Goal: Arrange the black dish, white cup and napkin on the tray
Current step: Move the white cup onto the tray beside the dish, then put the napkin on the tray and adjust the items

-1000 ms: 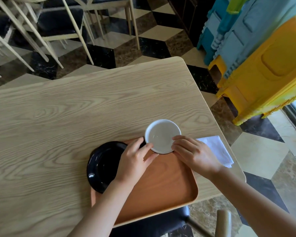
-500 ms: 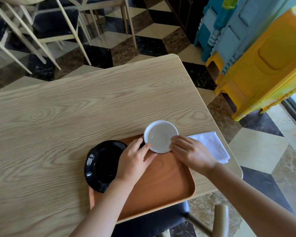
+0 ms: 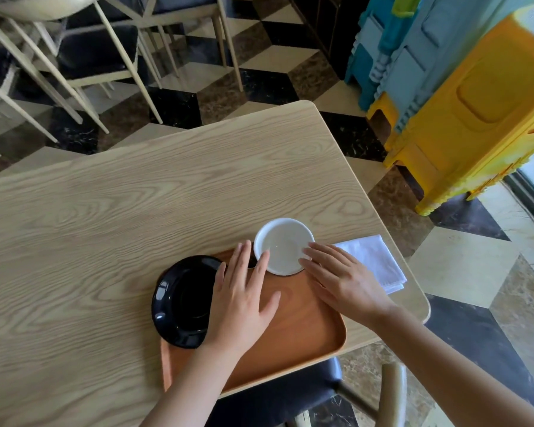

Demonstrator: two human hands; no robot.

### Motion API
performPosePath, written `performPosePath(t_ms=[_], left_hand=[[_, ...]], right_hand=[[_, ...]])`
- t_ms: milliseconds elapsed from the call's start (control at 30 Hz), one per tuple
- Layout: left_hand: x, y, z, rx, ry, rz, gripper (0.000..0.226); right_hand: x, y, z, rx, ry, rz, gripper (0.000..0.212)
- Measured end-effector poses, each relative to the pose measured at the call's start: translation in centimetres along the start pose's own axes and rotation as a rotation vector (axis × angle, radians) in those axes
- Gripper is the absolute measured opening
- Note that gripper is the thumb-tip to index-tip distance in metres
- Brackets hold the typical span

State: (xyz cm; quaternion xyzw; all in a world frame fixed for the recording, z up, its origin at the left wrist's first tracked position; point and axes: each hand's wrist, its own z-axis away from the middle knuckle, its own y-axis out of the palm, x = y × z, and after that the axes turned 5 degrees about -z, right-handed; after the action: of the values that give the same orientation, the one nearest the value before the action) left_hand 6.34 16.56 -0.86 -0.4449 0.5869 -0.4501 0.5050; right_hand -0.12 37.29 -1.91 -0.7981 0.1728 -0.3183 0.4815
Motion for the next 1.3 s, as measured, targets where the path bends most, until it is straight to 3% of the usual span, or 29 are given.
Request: performPosePath(t_ms=[133,233,300,433,600,700,833,967,1067,1133,1300], left_hand=[[-3.6,0.1,0.5,-0.035,0.254,0.057,0.057],[-7.7,1.1,0.1,0.145,0.37,-0.021,0.065],[-9.7,2.3,-0.3,0.249,0.399,-0.093,0.068],[-11.8,4.3,-1.4,0.49,0.335,-0.091,0.071],[-12.4,4.9,-1.5,0.533,0.319,-0.187,0.074],[-12.4,5.0,-1.3,0.542,0.324,-0.194,0.075],[-12.2,4.7,-1.4,0.548,0.341,-0.19,0.074],[-11.5,4.3,-1.0,0.431,0.266,0.131,0.057],[-11.3,3.5,0.3,0.231,0.036,0.624,0.038],[-10.9,3.3,1.2,0.162,-0.16,0.804,0.036],[-9.4,2.4,2.6,0.247,-0.571,1.256,0.043]], right_hand=[[-1.8,-1.4,3.2,-0.065,0.364,0.029,0.037],[-3.7,-2.3,5.1,-0.07,0.72,-0.009,0.05],[-4.5,-2.4,5.7,-0.037,0.852,-0.059,0.053],[-5.2,-1.8,5.9,-0.041,0.963,-0.111,0.044],[-5.6,-1.4,5.0,-0.137,1.135,-0.221,0.015],[-5.8,-1.4,4.8,-0.152,1.171,-0.264,0.025],[-5.5,-2.5,4.6,-0.13,1.188,-0.365,0.013],[-4.0,-4.4,4.9,-0.197,1.174,-0.584,0.008],[-1.9,-5.7,5.8,-0.303,1.181,-0.777,0.018],[-0.4,-6.2,6.5,-0.329,1.199,-0.926,0.018],[2.6,-5.4,7.1,-0.322,1.209,-1.127,0.016]])
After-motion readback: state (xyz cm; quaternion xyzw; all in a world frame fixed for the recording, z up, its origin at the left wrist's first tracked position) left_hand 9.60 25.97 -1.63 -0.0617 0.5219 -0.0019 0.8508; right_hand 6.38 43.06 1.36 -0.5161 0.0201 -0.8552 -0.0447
